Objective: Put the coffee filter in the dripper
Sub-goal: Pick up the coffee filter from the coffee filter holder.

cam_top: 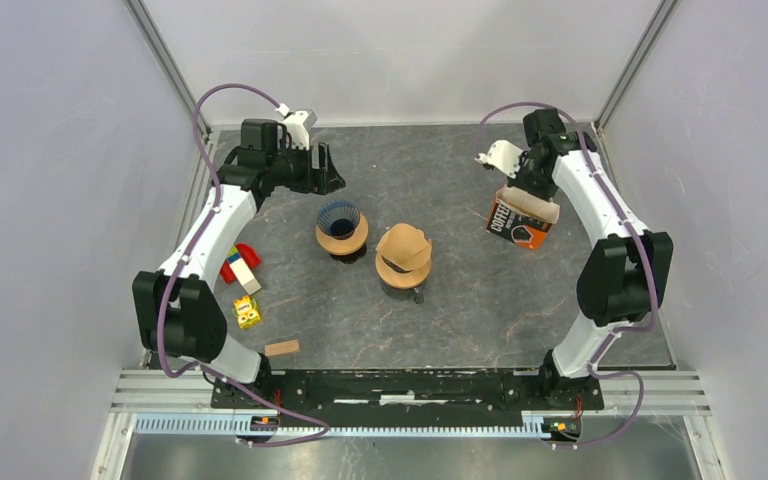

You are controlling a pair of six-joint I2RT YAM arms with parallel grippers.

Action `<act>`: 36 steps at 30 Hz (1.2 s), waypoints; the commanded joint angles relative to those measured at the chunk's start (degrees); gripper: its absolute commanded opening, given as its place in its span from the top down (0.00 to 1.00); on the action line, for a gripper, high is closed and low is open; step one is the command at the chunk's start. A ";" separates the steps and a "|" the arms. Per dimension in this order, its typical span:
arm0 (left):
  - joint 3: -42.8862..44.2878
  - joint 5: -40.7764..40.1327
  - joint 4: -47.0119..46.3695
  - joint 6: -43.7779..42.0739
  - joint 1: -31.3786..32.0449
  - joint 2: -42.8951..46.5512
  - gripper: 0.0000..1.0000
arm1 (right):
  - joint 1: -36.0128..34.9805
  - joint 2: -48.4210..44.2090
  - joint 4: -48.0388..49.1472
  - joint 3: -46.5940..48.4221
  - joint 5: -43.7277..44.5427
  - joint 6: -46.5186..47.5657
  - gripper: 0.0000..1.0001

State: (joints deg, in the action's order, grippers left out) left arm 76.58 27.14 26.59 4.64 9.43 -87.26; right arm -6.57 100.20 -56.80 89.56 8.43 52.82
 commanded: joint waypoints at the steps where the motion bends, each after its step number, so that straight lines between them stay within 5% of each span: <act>1: 2.87 -0.03 -0.57 -0.84 -0.20 1.00 0.17 | 0.44 -3.82 -3.12 5.70 -1.10 0.84 1.00; 27: 5.74 0.56 -2.55 0.70 -0.03 0.43 0.12 | 0.46 -9.10 -3.37 9.78 -2.36 0.41 1.00; 36: 5.87 0.75 -2.69 0.80 0.20 -0.28 0.12 | 0.42 -11.62 0.58 4.18 -0.92 7.34 1.00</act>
State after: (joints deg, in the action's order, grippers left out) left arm 79.94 27.14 26.35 4.62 9.45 -87.39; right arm -6.31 91.00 -59.27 94.72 6.39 56.55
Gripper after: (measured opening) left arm 0.880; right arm 0.006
